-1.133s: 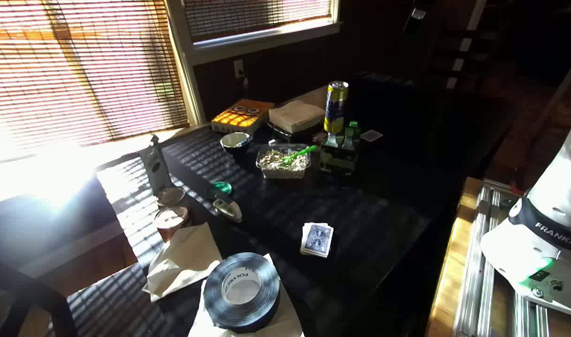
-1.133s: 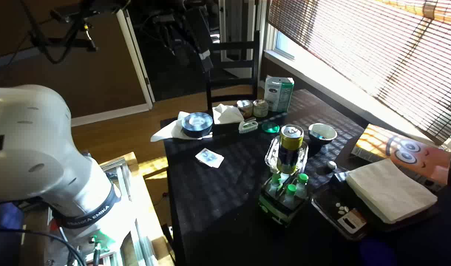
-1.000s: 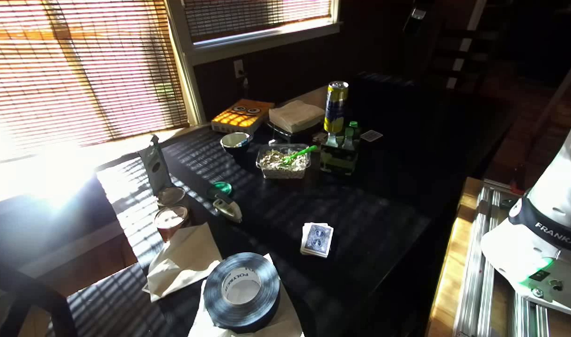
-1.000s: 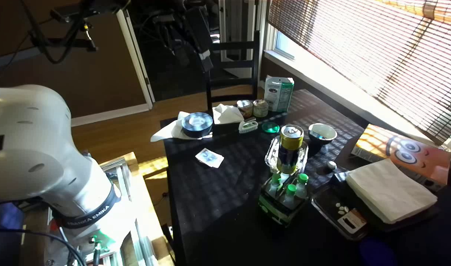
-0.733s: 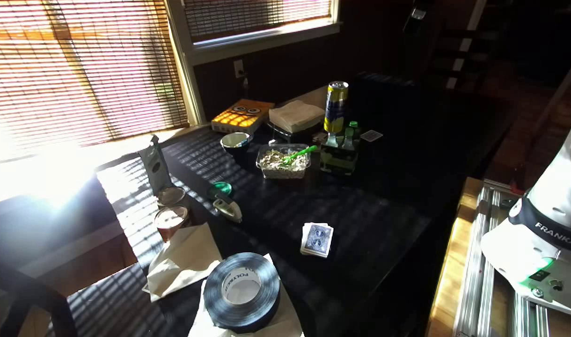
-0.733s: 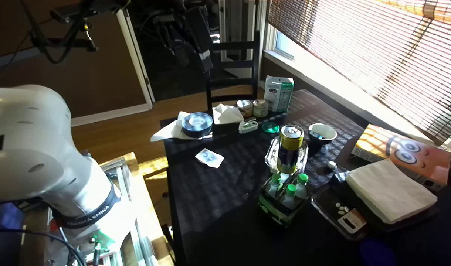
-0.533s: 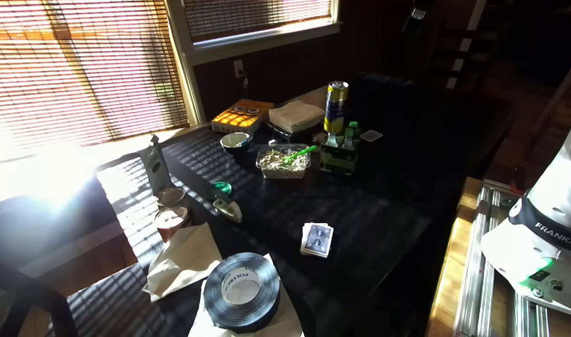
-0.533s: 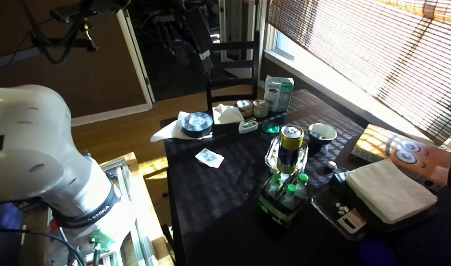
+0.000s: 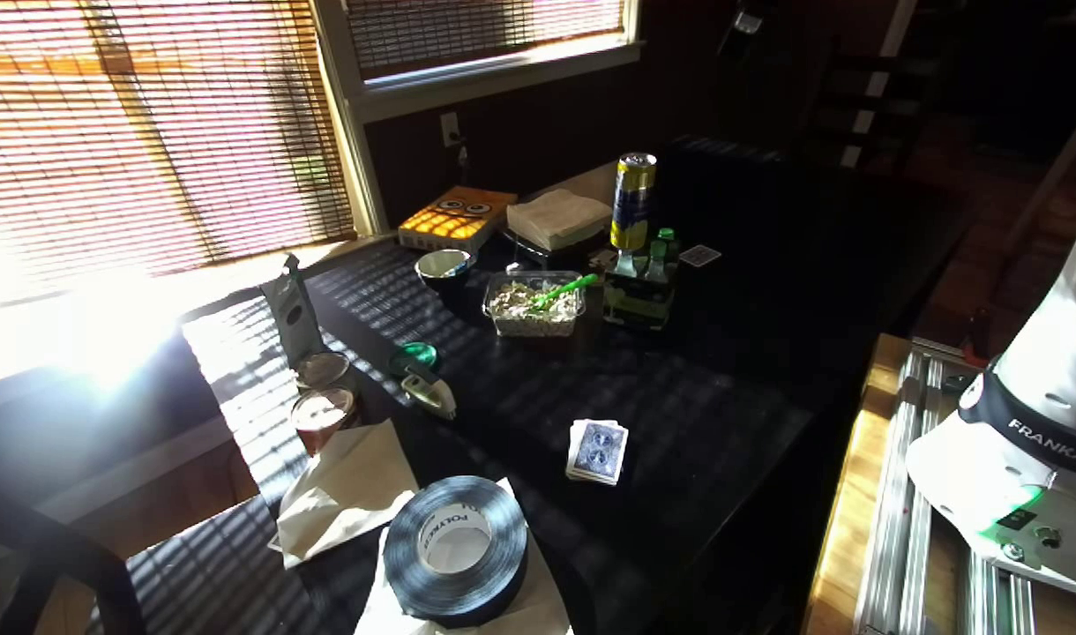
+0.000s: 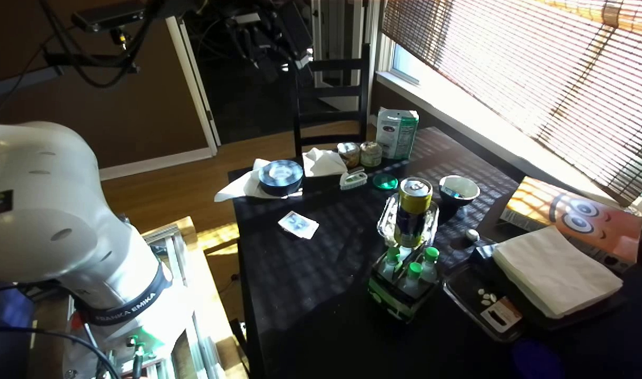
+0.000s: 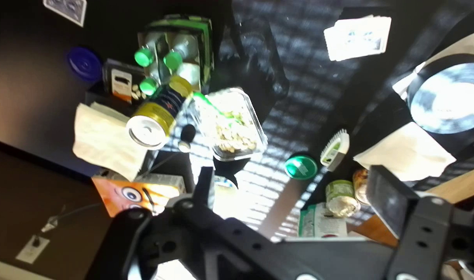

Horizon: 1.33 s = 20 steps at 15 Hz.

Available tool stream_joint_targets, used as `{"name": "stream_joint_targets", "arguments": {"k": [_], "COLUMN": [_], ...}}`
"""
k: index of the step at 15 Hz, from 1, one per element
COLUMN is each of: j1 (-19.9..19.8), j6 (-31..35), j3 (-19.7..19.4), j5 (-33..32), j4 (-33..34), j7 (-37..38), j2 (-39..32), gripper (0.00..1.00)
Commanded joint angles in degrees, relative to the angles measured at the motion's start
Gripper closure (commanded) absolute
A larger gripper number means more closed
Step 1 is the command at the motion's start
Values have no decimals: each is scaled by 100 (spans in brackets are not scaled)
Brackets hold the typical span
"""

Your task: Put the can of food in the black and white bowl on the right.

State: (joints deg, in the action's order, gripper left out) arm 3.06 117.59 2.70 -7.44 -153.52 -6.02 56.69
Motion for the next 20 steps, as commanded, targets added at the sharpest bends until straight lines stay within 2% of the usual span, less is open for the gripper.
{"name": "stream_joint_targets", "arguments": {"k": [1, 5, 8, 10, 14, 20], "j1": [545, 1183, 1424, 1358, 1013, 815], "j6": [900, 1898, 2020, 1833, 1783, 1970], "j3": [202, 196, 378, 556, 901, 678], "j5": [283, 670, 719, 581, 167, -653], "j4": [346, 713, 1293, 1763, 2639, 3210], "j7": [-25, -337, -425, -335, 331, 1234], "j2": [-1112, -2174, -3216, -3879, -5198, -6586], "gripper": [0, 0, 0, 0, 0, 0]}}
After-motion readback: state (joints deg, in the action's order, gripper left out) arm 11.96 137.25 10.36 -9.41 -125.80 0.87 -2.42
